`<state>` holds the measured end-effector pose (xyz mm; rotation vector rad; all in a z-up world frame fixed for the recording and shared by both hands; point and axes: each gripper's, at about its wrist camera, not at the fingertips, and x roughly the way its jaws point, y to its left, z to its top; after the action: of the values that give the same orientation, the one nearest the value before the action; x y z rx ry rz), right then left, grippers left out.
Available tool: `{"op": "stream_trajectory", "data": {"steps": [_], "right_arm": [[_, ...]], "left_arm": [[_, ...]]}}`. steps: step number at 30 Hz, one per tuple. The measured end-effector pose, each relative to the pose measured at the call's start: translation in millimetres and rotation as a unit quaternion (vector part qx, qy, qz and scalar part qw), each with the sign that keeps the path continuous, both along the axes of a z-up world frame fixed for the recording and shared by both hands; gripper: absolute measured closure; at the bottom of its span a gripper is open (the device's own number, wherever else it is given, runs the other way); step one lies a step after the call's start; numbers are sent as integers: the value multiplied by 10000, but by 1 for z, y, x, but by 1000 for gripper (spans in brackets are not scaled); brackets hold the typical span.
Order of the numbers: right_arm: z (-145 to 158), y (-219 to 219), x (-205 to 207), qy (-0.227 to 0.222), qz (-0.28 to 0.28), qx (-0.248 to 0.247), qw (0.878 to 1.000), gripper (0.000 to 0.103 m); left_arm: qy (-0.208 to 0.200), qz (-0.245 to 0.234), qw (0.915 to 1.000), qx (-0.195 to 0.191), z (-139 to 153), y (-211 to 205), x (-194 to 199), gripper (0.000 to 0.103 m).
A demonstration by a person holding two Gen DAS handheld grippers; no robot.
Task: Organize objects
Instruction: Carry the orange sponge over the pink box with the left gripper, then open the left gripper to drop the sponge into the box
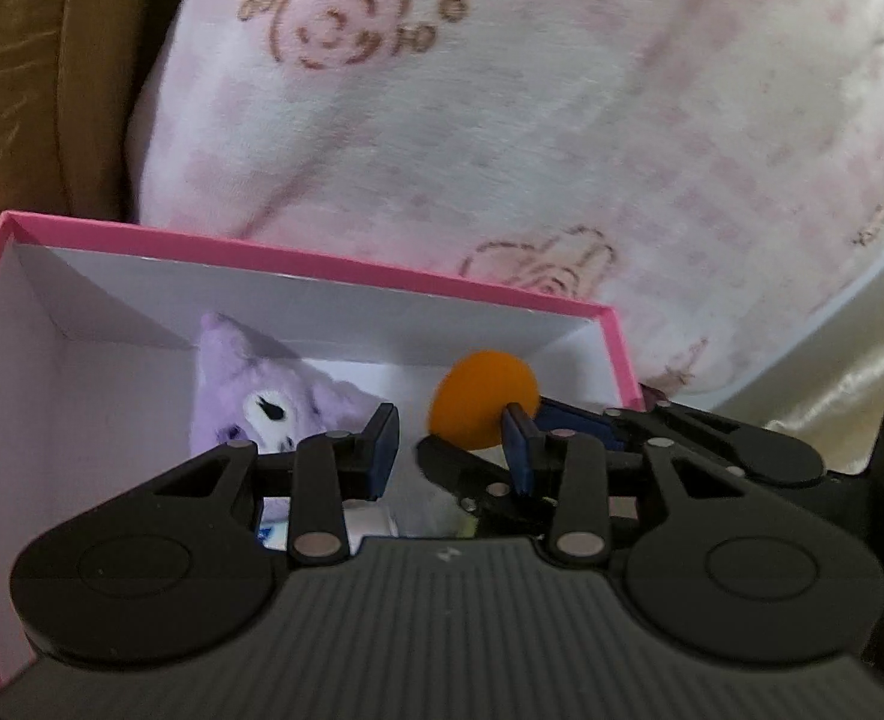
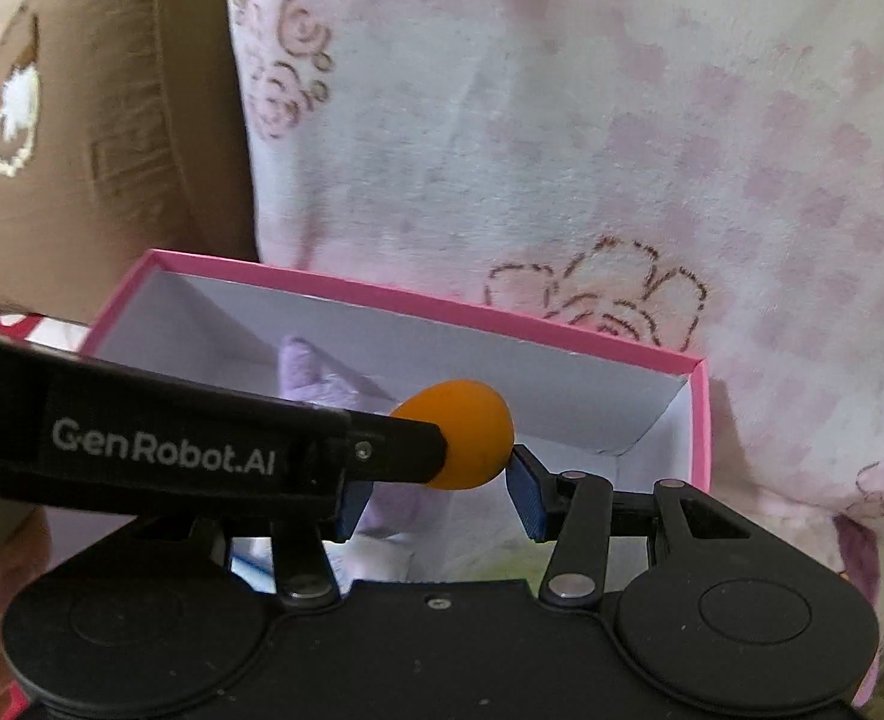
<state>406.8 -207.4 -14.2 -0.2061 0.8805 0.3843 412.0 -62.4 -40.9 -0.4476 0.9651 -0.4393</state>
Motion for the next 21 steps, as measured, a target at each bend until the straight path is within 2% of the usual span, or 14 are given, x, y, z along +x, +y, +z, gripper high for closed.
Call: {"op": "stream_trajectory", "data": {"steps": [6,11,15,21], "right_arm": [[-2,-6,-4,-163,-166,71,9997,47],[2,-12,-12,-277,-135,137,9994,47],[-1,-10,-6,-267,-153,-30,9995,47],[6,-24,-17,-209,-367,475,9980,47]], "left_arm": [[-13,230,9997,122,-2,17,-6,68],[-115,254,9988,405,0,29,-23,68],[-188,205,9984,497,5,31,-35,68],[-435,72,9958,800,18,31,-50,68]]}}
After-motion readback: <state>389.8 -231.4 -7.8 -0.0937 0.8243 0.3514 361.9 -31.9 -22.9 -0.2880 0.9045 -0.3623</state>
